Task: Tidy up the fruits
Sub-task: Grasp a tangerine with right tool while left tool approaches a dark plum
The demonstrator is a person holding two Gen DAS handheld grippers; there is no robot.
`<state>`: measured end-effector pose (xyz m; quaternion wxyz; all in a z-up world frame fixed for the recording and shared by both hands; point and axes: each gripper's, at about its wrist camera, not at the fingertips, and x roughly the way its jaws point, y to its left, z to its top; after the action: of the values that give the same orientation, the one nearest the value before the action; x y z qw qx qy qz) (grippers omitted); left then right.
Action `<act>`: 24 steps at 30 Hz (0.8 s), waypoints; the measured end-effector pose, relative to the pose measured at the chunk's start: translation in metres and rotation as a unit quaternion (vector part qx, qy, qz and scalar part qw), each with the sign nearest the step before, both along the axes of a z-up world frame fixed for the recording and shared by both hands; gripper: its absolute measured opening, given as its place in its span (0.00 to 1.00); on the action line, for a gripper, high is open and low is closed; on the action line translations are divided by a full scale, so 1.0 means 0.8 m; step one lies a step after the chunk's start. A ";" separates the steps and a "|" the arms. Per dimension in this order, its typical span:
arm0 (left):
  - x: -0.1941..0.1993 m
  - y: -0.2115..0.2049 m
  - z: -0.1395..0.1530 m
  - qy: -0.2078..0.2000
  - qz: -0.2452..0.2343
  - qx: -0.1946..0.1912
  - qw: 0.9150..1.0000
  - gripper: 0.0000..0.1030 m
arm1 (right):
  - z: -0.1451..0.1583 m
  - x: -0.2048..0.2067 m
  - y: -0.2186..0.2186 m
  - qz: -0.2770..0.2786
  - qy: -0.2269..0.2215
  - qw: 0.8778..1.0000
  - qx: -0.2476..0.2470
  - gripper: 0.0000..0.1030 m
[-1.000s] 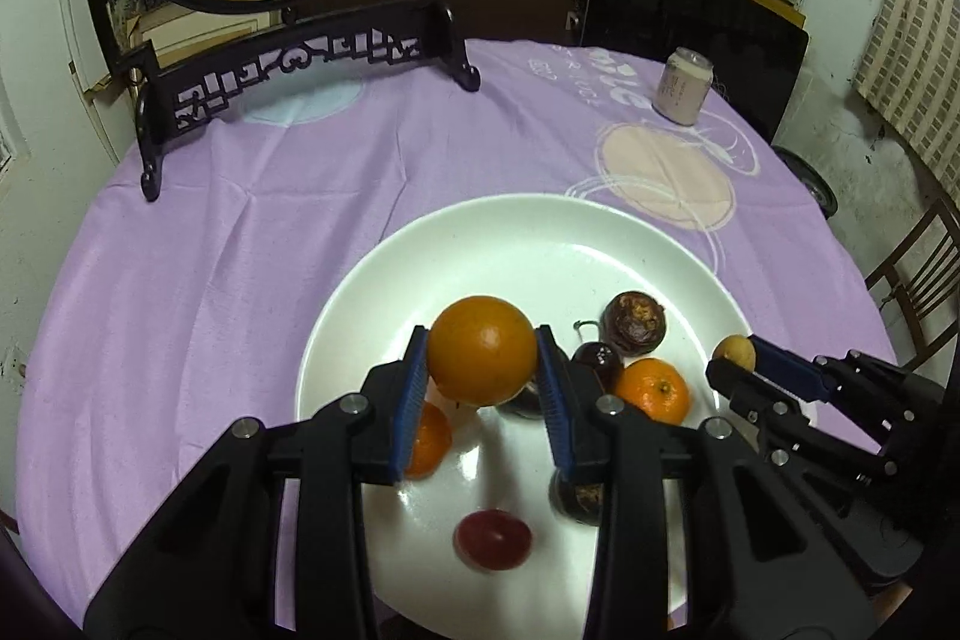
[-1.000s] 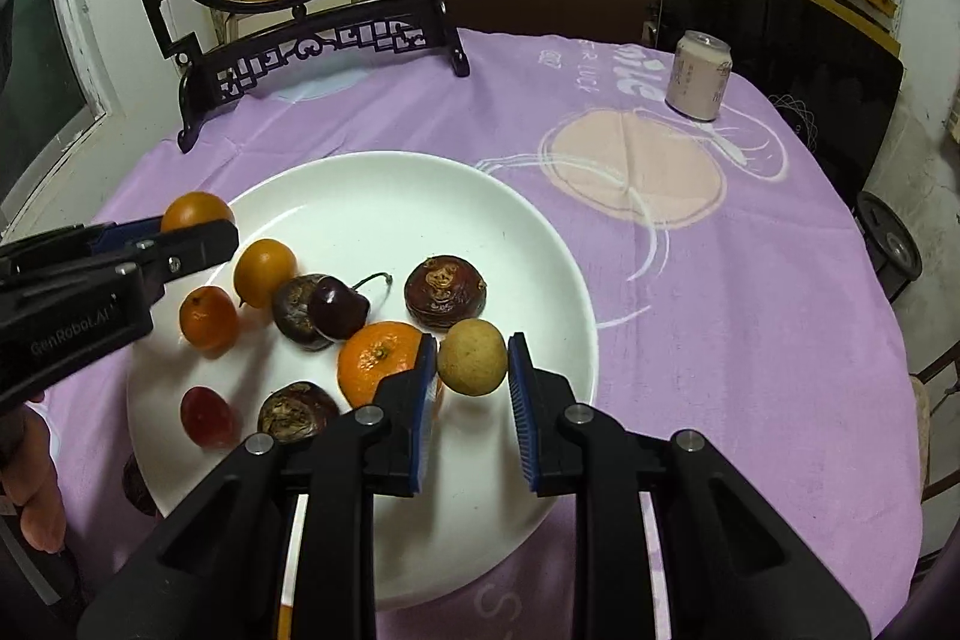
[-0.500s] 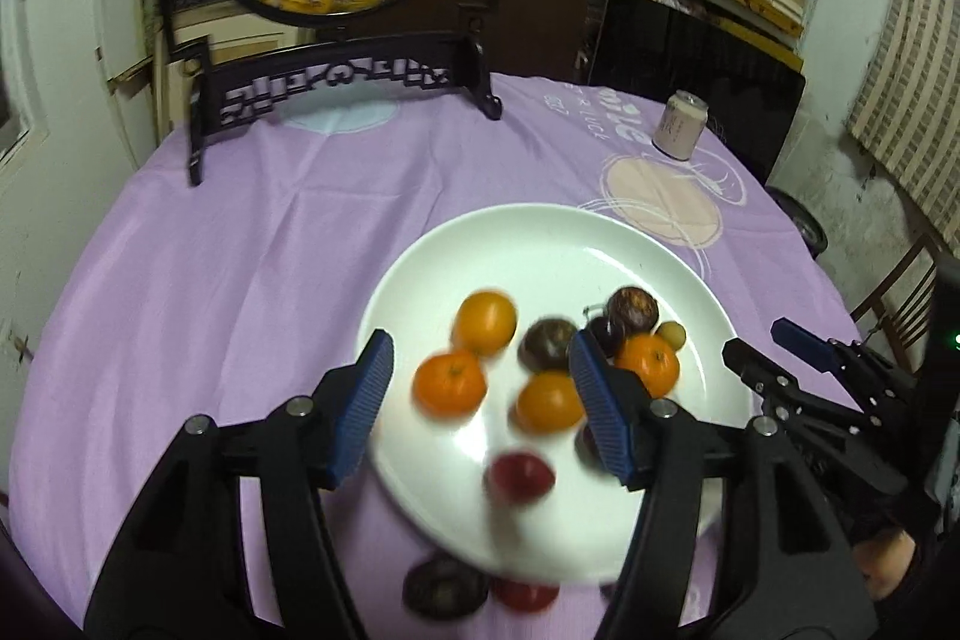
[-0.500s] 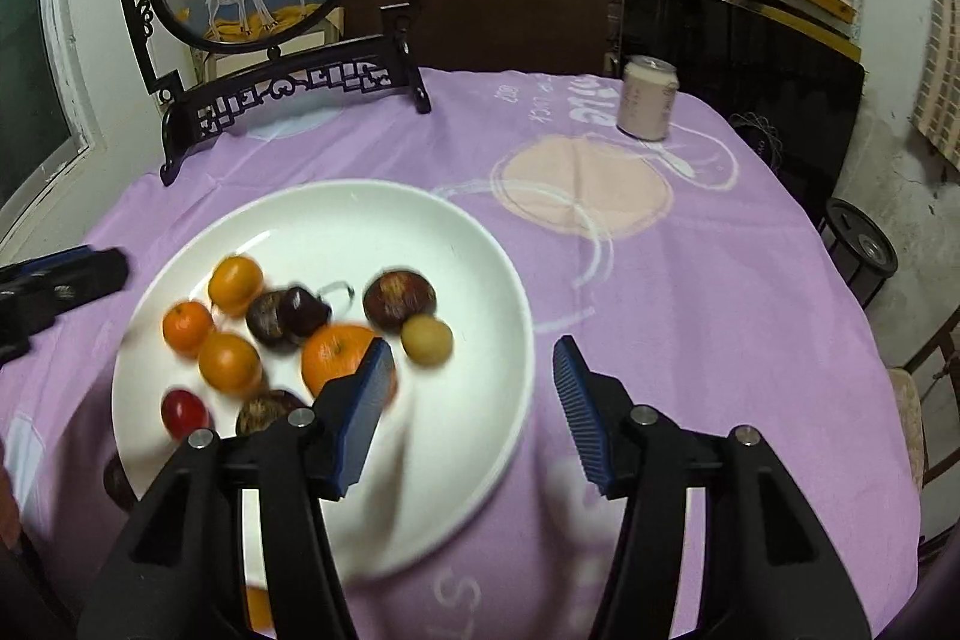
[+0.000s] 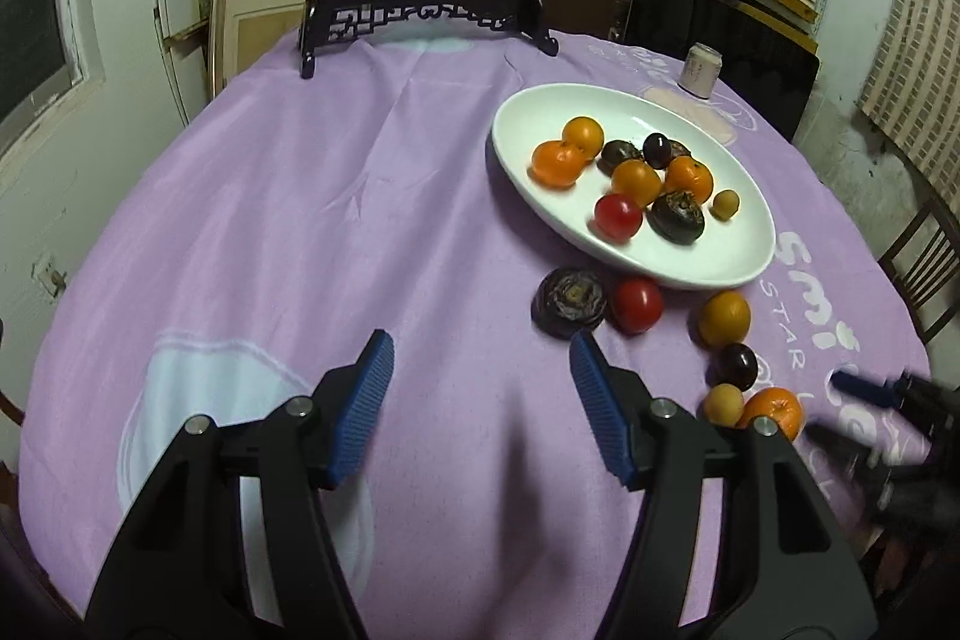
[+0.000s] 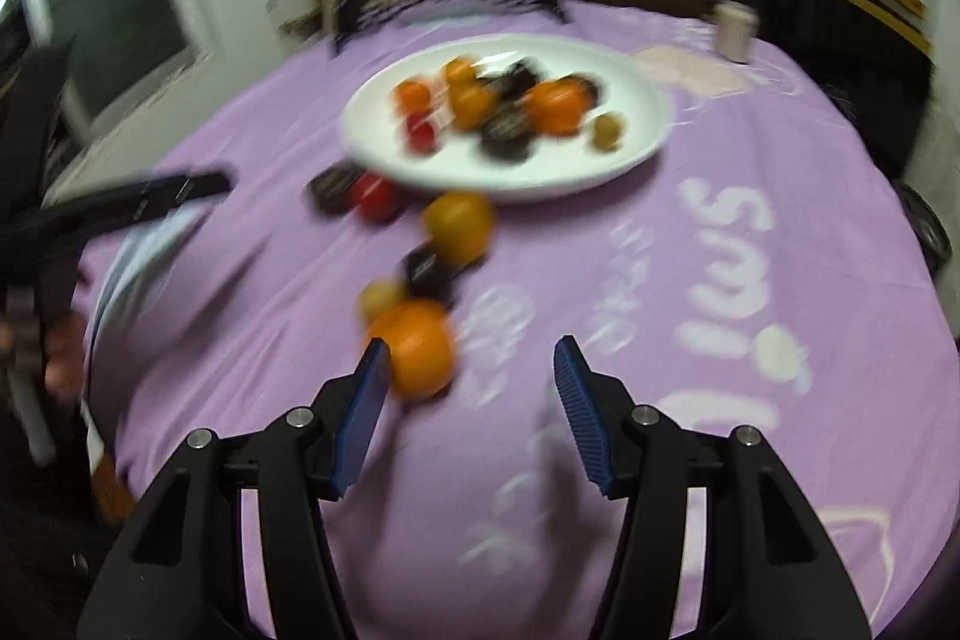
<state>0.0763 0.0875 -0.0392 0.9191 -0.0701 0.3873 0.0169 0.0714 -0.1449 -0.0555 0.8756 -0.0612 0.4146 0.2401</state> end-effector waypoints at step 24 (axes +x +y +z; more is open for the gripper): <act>-0.008 -0.022 0.001 0.007 -0.023 0.010 1.000 0.61 | -0.028 0.014 0.030 0.019 0.033 0.999 0.003 0.55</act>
<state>0.0700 0.0703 -0.0381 0.9172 -0.0523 0.3949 0.0001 0.0823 -0.1205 -0.0778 0.8568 -0.0582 0.4415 0.2599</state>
